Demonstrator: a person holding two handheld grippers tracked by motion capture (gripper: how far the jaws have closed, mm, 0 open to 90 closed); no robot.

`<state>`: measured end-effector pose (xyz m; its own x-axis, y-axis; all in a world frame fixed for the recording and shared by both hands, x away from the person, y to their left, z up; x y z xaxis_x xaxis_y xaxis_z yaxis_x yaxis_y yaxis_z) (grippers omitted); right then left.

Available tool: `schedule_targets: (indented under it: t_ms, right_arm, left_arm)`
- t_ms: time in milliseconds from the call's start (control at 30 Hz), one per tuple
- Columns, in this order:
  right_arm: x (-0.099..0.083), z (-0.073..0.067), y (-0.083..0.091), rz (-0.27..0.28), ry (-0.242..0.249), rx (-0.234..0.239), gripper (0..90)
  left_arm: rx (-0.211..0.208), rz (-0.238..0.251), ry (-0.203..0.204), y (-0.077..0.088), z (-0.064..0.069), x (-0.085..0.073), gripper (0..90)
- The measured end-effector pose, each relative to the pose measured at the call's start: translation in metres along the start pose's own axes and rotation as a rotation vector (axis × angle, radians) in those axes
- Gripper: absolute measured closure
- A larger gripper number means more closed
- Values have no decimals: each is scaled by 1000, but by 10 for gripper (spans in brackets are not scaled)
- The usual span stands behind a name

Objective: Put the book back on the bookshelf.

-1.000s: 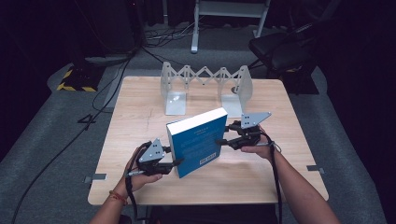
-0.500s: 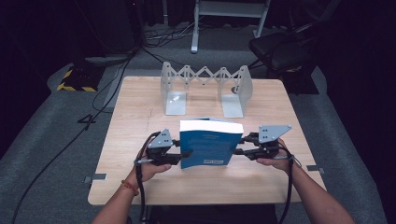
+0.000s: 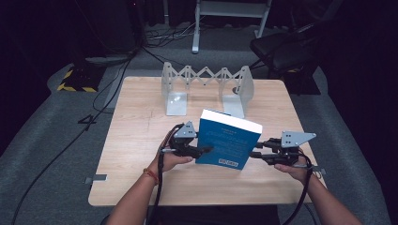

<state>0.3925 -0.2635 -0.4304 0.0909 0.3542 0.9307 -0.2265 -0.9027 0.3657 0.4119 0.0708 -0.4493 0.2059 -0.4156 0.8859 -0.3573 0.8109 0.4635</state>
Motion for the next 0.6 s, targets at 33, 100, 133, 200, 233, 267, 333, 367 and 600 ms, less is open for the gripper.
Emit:
schedule_targets:
  t_ms: [33,100,133,200,233,267,333,367,600]
  right_arm:
    - [0,0,0,2,1,0,622]
    - [0,0,-1,3,7,6,618]
    - [1,1,-3,4,7,6,611]
    - [3,1,-8,8,11,5,588]
    - [4,1,-10,9,10,10,568]
    - [6,0,-17,9,17,14,551]
    - [8,-1,-25,5,26,15,531]
    - [9,-1,-28,10,26,16,532]
    - [11,1,-34,45,29,-8,597]
  left_arm:
    - [6,-1,-6,1,0,-1,397]
    - [21,-9,-1,6,-1,-6,407]
    - [20,-6,11,8,-2,-8,432]
    - [21,-5,12,10,-2,-9,456]
    - [21,-7,3,11,-1,-10,462]
    - [20,-7,1,11,-1,-9,464]
    - [21,-3,1,11,-1,-10,465]
    - [23,-2,2,11,-1,-10,465]
    - [35,-3,7,9,-2,-9,465]
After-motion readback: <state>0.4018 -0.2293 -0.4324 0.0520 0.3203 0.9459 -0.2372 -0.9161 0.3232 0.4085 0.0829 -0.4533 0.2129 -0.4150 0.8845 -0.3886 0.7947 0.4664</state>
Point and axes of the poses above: each handheld gripper's, and its own axes: y roughly backward along the jaws, x roughly out of its top, z roughly to its right, the point moved 2 cm from there along -y, roughly forward along the jaws, and after that the axes turned 2 degrees about x, right-handed, at the moved point
